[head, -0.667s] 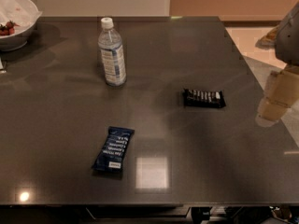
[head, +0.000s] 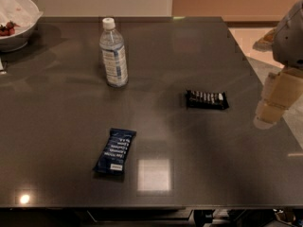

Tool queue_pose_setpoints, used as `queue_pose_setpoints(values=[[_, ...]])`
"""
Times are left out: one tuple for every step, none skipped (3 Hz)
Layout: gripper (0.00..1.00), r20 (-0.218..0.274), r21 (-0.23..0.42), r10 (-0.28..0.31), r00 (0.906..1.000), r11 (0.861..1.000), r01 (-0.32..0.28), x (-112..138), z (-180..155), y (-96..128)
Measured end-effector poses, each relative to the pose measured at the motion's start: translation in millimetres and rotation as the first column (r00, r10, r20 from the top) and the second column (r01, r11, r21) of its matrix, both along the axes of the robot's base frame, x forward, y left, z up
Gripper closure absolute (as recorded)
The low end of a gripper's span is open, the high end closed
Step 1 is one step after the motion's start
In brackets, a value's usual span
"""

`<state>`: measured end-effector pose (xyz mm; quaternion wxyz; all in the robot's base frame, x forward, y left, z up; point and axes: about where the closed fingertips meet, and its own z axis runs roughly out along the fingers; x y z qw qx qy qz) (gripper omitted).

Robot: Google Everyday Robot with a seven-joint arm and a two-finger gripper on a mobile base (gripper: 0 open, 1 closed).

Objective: Pick rxbar blueberry

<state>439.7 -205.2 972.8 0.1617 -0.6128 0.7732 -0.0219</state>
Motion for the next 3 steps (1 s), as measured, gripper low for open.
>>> queue_pose_setpoints(values=[[0.0,-0.009,0.042,0.057,0.9983,0.997,-0.057,2,-13,32],[0.0,-0.021,0.087,0.142,0.9896,0.986,-0.14,-1,-35,76],[0.0,-0.031,0.104,0.269,0.9627,0.959,-0.264,2,-61,119]])
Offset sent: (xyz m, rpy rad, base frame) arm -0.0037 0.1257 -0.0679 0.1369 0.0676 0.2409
